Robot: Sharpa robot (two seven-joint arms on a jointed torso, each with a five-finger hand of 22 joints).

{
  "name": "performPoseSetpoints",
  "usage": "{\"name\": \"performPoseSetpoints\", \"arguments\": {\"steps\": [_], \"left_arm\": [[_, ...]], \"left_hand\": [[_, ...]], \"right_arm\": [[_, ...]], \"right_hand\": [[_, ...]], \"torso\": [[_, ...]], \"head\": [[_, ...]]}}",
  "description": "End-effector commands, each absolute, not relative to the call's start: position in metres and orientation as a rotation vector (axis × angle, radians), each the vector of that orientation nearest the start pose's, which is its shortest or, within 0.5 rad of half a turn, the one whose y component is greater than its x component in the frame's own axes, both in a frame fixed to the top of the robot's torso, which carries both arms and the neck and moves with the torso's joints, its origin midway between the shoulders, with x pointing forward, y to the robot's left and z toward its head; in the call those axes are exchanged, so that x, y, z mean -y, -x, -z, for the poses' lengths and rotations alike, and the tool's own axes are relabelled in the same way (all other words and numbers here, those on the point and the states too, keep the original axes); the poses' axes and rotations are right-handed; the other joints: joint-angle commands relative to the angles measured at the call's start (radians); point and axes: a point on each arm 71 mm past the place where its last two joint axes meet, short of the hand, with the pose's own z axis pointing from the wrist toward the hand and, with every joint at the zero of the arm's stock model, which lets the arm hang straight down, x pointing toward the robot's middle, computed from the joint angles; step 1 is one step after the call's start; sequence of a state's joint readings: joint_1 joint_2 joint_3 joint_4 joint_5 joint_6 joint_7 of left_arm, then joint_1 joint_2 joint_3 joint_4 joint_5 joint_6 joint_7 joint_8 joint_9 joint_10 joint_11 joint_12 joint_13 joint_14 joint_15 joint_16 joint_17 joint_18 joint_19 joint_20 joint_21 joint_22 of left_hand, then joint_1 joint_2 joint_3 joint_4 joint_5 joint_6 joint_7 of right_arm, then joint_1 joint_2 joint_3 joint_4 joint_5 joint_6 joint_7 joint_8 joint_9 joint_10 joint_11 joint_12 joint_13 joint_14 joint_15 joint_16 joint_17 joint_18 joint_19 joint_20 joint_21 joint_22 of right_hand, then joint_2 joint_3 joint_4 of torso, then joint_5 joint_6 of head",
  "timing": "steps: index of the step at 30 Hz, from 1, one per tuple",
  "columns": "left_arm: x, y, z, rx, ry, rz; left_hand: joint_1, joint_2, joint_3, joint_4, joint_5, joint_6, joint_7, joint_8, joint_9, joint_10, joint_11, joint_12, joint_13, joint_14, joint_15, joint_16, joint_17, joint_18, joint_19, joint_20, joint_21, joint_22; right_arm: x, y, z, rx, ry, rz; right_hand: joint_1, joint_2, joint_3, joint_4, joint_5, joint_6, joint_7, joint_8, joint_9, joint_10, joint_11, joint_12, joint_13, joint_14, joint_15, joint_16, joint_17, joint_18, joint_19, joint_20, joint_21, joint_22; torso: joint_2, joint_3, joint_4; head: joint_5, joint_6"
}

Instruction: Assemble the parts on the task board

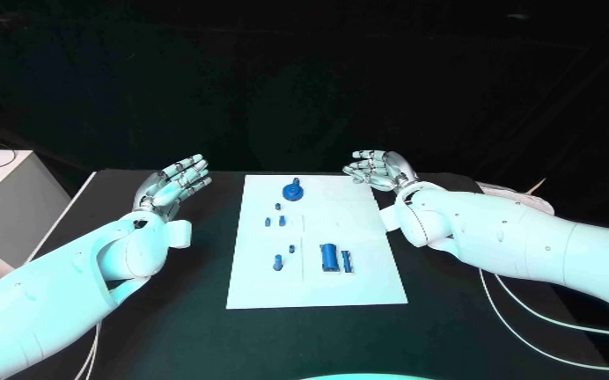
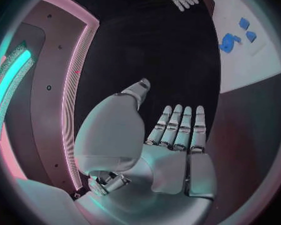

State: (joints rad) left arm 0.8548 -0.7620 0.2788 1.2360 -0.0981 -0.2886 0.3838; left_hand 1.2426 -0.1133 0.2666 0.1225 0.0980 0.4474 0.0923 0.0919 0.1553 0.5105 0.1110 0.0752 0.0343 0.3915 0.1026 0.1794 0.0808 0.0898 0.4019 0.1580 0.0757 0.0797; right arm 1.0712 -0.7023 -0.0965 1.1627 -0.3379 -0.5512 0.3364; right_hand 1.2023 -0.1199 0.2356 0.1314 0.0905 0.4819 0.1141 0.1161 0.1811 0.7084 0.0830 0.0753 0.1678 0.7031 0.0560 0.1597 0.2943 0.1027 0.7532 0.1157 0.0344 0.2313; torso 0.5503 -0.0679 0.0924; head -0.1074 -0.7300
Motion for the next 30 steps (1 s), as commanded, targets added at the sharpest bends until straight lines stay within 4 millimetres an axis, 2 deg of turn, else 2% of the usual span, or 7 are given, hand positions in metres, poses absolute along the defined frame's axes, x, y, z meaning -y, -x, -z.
{"name": "performPoseSetpoints", "arguments": {"steps": [1,5,6,7,11,15,30], "left_arm": [[-0.266,-0.503,0.264,-1.252,1.339,1.368],[-0.254,-0.499,0.257,-1.244,1.321,1.353],[-0.251,-0.498,0.255,-1.242,1.315,1.347],[-0.246,-0.497,0.253,-1.24,1.309,1.341],[-0.225,-0.487,0.241,-1.228,1.274,1.304],[-0.209,-0.476,0.233,-1.222,1.244,1.271],[-0.192,-0.462,0.224,-1.218,1.209,1.229]], "left_hand": [[-0.394,0.113,-0.267,-0.122,-0.098,-0.447,-0.092,-0.092,-0.155,-0.51,-0.111,-0.075,-0.034,-0.392,-0.103,-0.179,-0.081,-0.09,-0.402,-0.158,-0.076,-0.08],[-0.515,0.113,-0.267,-0.122,-0.098,-0.447,-0.092,-0.092,-0.155,-0.51,-0.111,-0.075,-0.034,-0.392,-0.103,-0.179,-0.081,-0.09,-0.402,-0.158,-0.076,-0.08],[-0.542,0.113,-0.267,-0.122,-0.098,-0.447,-0.092,-0.092,-0.155,-0.51,-0.111,-0.075,-0.034,-0.392,-0.103,-0.179,-0.081,-0.09,-0.402,-0.158,-0.076,-0.08],[-1.243,0.113,-0.267,-0.122,-0.098,-0.447,-0.092,-0.092,-0.155,-0.51,-0.111,-0.075,-0.034,-0.392,-0.103,-0.179,-0.081,-0.09,-0.402,-0.158,-0.076,-0.08],[-1.243,0.113,-0.267,-0.122,-0.098,-0.447,-0.092,-0.092,-0.155,-0.51,-0.111,-0.075,-0.034,-0.392,-0.103,-0.179,-0.081,-0.09,-0.402,-0.158,-0.076,-0.08],[-1.243,0.113,-0.267,-0.122,-0.098,-0.447,-0.092,-0.092,-0.155,-0.51,-0.111,-0.075,-0.034,-0.392,-0.103,-0.179,-0.081,-0.09,-0.402,-0.158,-0.076,-0.08],[-1.243,0.113,-0.267,-0.122,-0.098,-0.447,-0.092,-0.092,-0.155,-0.51,-0.111,-0.075,-0.034,-0.392,-0.103,-0.179,-0.081,-0.09,-0.402,-0.158,-0.076,-0.08]], "right_arm": [[0.254,-0.509,0.276,-1.44,-0.946,-0.981],[0.242,-0.503,0.268,-1.399,-0.989,-1.031],[0.239,-0.501,0.266,-1.385,-1.004,-1.047],[0.235,-0.498,0.263,-1.371,-1.02,-1.064],[0.215,-0.483,0.247,-1.298,-1.104,-1.145],[0.202,-0.472,0.235,-1.253,-1.161,-1.193],[0.192,-0.462,0.224,-1.218,-1.209,-1.229]], "right_hand": [[-0.381,0.12,-0.236,-0.131,-0.091,-0.482,-0.114,-0.116,-0.181,-0.708,-0.083,-0.075,-0.168,-0.703,-0.056,-0.16,-0.294,-0.103,-0.753,-0.116,-0.034,-0.231],[-0.497,0.12,-0.236,-0.131,-0.091,-0.482,-0.114,-0.116,-0.181,-0.708,-0.083,-0.075,-0.168,-0.703,-0.056,-0.16,-0.294,-0.103,-0.753,-0.116,-0.034,-0.231],[-1.202,0.12,-0.236,-0.131,-0.091,-0.482,-0.114,-0.116,-0.181,-0.708,-0.083,-0.075,-0.168,-0.703,-0.056,-0.16,-0.294,-0.103,-0.753,-0.116,-0.034,-0.231],[-1.202,0.12,-0.236,-0.131,-0.091,-0.482,-0.114,-0.116,-0.181,-0.708,-0.083,-0.075,-0.168,-0.703,-0.056,-0.16,-0.294,-0.103,-0.753,-0.116,-0.034,-0.231],[-1.202,0.12,-0.236,-0.131,-0.091,-0.482,-0.114,-0.116,-0.181,-0.708,-0.083,-0.075,-0.168,-0.703,-0.056,-0.16,-0.294,-0.103,-0.753,-0.116,-0.034,-0.231],[-1.202,0.12,-0.236,-0.131,-0.091,-0.482,-0.114,-0.116,-0.181,-0.708,-0.083,-0.075,-0.168,-0.703,-0.056,-0.16,-0.294,-0.103,-0.753,-0.116,-0.034,-0.231],[-1.202,0.12,-0.236,-0.131,-0.091,-0.482,-0.114,-0.116,-0.181,-0.708,-0.083,-0.075,-0.168,-0.703,-0.056,-0.16,-0.294,-0.103,-0.753,-0.116,-0.034,-0.231]], "torso": [[0.0,0.0083,-0.0121],[-0.001,0.0246,-0.034],[-0.002,0.03,-0.0413],[-0.003,0.0358,-0.0491],[-0.005,0.0565,-0.0771],[-0.006,0.0661,-0.09],[-0.006,0.0679,-0.0924]], "head": [[0.012,0.015],[0.038,0.047],[0.047,0.057],[0.056,0.068],[0.089,0.108],[0.105,0.127],[0.107,0.13]]}}
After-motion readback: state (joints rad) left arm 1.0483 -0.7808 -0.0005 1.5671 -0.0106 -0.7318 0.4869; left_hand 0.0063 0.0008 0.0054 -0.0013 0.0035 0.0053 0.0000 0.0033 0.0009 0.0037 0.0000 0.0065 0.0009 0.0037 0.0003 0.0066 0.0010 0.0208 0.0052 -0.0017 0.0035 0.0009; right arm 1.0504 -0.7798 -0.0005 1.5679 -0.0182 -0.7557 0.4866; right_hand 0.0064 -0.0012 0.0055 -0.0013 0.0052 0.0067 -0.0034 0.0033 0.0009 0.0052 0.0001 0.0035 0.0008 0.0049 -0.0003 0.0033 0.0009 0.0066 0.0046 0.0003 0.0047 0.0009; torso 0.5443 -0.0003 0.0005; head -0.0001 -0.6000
